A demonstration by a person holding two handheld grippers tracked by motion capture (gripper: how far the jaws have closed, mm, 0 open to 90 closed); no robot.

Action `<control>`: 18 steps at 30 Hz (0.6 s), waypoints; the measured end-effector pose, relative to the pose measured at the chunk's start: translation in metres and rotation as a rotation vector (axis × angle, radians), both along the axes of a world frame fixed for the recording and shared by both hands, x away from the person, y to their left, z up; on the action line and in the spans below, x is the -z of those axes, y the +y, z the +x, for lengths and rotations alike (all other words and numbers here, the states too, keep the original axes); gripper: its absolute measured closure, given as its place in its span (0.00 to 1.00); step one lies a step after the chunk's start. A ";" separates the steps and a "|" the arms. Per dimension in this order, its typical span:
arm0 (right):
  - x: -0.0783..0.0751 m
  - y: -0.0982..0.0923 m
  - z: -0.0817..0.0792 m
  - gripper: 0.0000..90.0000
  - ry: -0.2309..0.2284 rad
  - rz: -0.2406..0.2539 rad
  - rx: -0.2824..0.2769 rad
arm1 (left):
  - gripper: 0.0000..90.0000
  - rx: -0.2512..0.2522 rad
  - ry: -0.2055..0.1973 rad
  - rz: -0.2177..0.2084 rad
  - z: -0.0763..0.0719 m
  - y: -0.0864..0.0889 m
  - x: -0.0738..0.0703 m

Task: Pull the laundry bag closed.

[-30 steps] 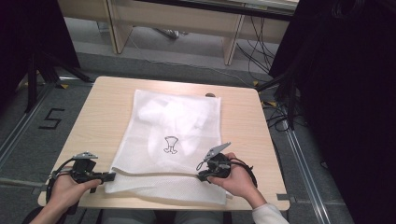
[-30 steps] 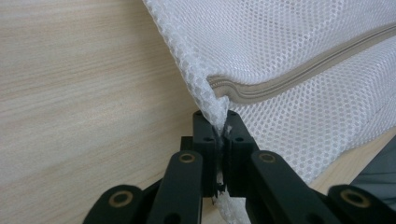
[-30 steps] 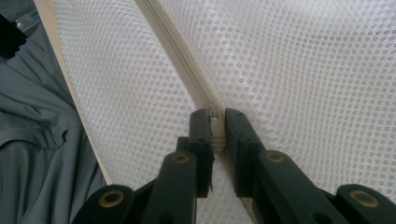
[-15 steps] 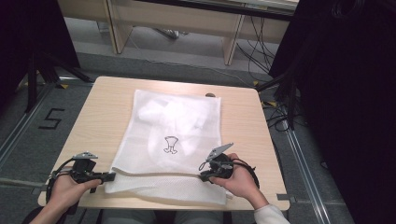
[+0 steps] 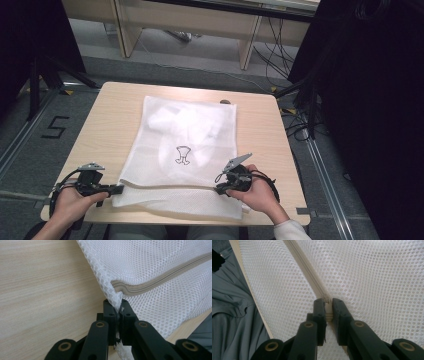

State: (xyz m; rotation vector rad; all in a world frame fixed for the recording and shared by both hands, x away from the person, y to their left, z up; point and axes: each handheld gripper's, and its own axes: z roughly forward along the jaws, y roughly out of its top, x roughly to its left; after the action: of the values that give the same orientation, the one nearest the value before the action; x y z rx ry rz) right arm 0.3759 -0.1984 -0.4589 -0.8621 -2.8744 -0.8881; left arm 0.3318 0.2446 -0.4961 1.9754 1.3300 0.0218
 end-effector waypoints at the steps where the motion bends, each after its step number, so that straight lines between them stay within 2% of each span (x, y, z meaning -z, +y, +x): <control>1: 0.000 0.000 0.000 0.92 0.004 0.003 0.003 | 0.95 -0.012 -0.004 -0.005 0.000 -0.001 0.000; 3: 0.000 -0.001 -0.001 0.92 0.003 0.001 0.002 | 0.95 -0.022 -0.003 -0.009 0.000 -0.002 0.001; 4: 0.000 -0.002 0.000 0.92 0.003 0.002 0.001 | 0.95 0.008 0.001 0.008 0.000 0.001 0.000; 7: 0.001 -0.004 -0.001 0.92 0.003 0.003 0.010 | 0.95 -0.011 -0.003 -0.002 0.000 -0.001 0.000; 10: 0.001 -0.007 -0.001 0.92 0.004 0.002 0.013 | 0.95 0.000 0.001 0.001 0.000 0.000 0.000; 11: 0.000 -0.008 -0.001 0.92 0.003 0.004 0.012 | 0.95 -0.021 -0.002 -0.008 0.000 -0.002 0.001; 13: 0.001 -0.008 -0.002 0.92 0.001 0.003 0.020 | 0.95 0.004 0.002 0.005 0.000 0.000 0.000; 18: 0.001 -0.011 -0.002 0.92 0.000 0.003 0.019 | 0.95 0.002 0.001 0.003 0.000 0.000 0.000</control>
State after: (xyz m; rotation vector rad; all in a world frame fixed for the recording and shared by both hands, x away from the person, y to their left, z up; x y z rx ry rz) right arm 0.3741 -0.2090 -0.4595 -0.8911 -2.8687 -0.8945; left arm 0.3318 0.2448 -0.4960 1.9803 1.3294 0.0216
